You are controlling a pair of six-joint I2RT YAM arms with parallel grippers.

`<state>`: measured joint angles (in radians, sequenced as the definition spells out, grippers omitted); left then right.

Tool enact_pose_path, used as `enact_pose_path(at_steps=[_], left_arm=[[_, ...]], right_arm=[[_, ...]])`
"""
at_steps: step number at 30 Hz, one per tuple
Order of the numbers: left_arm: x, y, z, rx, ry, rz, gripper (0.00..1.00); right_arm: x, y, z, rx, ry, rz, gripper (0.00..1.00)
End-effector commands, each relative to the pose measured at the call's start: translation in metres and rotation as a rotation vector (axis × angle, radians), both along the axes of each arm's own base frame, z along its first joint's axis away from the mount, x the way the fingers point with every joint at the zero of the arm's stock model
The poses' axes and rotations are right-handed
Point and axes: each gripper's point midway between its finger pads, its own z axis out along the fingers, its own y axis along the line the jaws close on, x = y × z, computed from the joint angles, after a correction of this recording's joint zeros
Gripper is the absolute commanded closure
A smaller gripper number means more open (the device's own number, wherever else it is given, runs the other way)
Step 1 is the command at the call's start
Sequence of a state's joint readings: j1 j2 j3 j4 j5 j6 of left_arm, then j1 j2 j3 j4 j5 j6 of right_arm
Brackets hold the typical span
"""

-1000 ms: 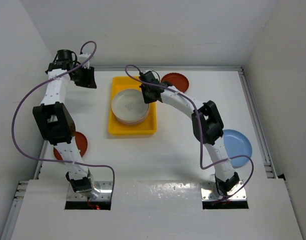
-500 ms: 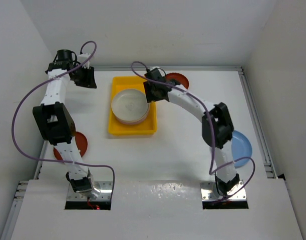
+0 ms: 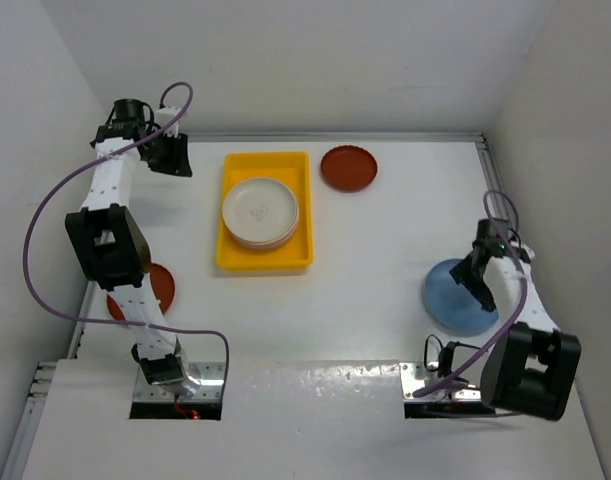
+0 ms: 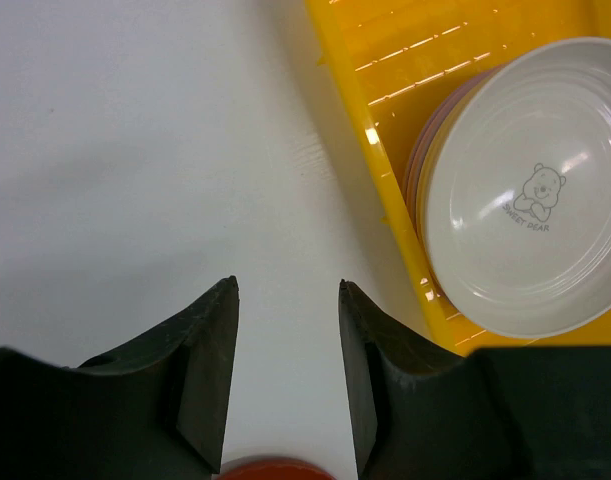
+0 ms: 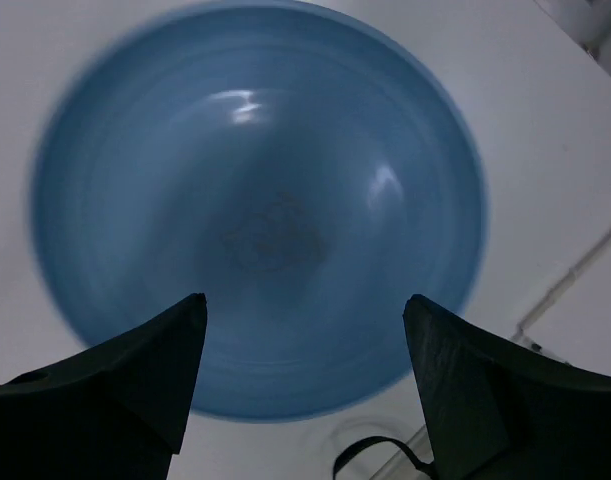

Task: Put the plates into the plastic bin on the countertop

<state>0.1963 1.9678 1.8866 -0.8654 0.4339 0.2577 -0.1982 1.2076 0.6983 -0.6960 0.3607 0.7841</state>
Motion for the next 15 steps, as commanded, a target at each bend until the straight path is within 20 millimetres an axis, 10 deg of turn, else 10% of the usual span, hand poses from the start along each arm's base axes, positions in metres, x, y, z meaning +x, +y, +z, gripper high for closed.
enact_pose_path(at_steps=[1, 6, 15], left_arm=[[0.000, 0.006, 0.036, 0.033, -0.097, -0.004, 0.53], [0.000, 0.005, 0.029, 0.022, -0.080, -0.009, 0.53], [0.001, 0.002, 0.033, 0.004, -0.089, -0.014, 0.53]], right_arm=[[-0.028, -0.013, 0.000, 0.020, -0.038, -0.192, 0.21], [-0.065, -0.041, 0.001, -0.015, -0.023, -0.377, 0.21], [-0.081, -0.032, -0.041, 0.085, -0.024, -0.449, 0.30]])
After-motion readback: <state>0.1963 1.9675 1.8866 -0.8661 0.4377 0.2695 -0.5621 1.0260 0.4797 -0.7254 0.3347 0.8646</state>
